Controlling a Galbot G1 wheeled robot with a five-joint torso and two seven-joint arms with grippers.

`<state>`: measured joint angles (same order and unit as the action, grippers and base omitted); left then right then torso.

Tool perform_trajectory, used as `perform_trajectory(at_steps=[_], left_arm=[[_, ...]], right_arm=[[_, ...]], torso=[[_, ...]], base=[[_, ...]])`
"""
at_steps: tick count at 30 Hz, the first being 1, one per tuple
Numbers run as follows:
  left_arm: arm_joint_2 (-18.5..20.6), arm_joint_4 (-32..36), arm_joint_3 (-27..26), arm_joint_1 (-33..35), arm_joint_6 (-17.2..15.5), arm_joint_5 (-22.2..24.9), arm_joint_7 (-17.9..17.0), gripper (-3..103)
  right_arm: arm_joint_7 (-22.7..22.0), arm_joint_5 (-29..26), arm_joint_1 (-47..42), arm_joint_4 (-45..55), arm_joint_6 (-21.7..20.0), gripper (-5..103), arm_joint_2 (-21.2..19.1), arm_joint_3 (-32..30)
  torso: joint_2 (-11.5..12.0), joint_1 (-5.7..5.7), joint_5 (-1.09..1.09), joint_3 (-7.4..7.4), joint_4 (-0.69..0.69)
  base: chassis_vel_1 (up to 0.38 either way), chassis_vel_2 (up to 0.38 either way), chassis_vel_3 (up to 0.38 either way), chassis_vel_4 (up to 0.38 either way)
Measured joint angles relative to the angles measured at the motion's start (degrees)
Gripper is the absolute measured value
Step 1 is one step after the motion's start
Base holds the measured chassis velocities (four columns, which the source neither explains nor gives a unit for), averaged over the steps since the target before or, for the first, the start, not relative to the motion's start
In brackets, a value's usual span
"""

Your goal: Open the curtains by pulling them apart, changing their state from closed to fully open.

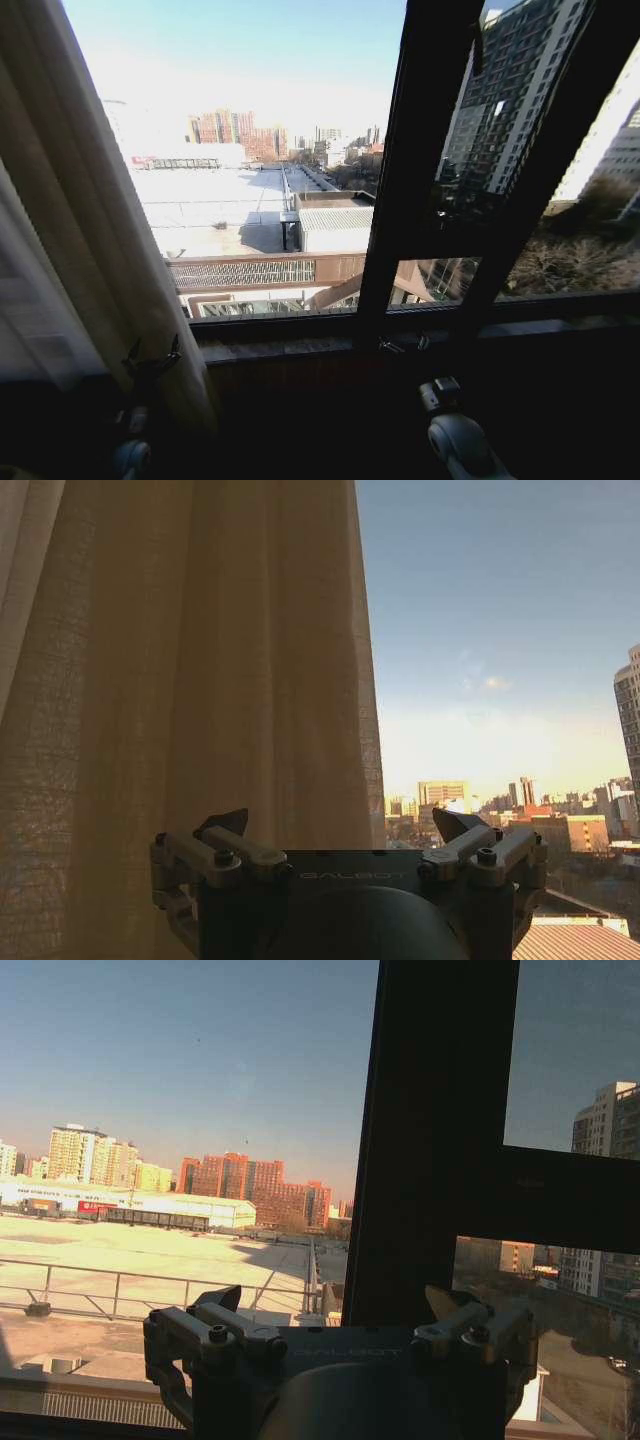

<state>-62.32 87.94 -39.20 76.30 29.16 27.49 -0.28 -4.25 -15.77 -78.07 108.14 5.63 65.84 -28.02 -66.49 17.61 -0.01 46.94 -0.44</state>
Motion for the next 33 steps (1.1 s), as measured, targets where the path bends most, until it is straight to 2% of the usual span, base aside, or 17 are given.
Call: perform_trajectory(at_steps=[6, 14, 28, 29, 31, 33], left_arm=[[2.5, -4.7, 1.2, -3.8, -0.7, -0.5, -1.2, 100], [4.8, -9.2, 3.6, -8.0, -0.7, 1.3, -0.2, 100], [4.2, -12.1, 7.6, -11.2, -0.5, 0.1, 0.8, 100], [4.4, -12.7, 7.8, -11.8, -0.5, 0.1, 0.9, 103], [4.5, -13.3, 7.9, -12.5, -0.5, 0.0, 1.3, 100], [4.6, -14.1, 7.9, -13.0, -0.4, -0.3, 2.4, 89]], right_arm=[[0.0, 0.0, 0.0, 0.0, 0.0, 100, 0.0, 0.0], [0.0, 0.0, 0.0, 0.0, 0.0, 100, 0.0, 0.0], [0.0, 0.0, 0.0, 0.0, 0.0, 100, 0.0, 0.0], [0.0, 0.0, 0.0, 0.0, 0.0, 100, 0.0, 0.0], [0.0, 0.0, 0.0, 0.0, 0.0, 100, 0.0, 0.0], [0.0, 0.0, 0.0, 0.0, 0.0, 100, 0.0, 0.0]], torso=[[0.0, -0.01, -0.01, 0.0, 0.01], [0.0, -0.02, 0.01, 0.0, 0.0], [0.0, -0.02, 0.01, 0.0, 0.01], [0.0, -0.02, 0.01, -0.01, 0.0], [0.0, -0.02, 0.0, -0.01, 0.01], [0.0, -0.02, 0.0, -0.01, 0.0]], base=[[0.0, 0.0, 0.0, 0.0], [0.0, 0.0, 0.0, 0.0], [0.0, 0.0, 0.0, 0.0], [0.0, 0.0, 0.0, 0.0], [0.0, 0.0, 0.0, 0.0], [0.0, 0.0, 0.0, 0.0]])
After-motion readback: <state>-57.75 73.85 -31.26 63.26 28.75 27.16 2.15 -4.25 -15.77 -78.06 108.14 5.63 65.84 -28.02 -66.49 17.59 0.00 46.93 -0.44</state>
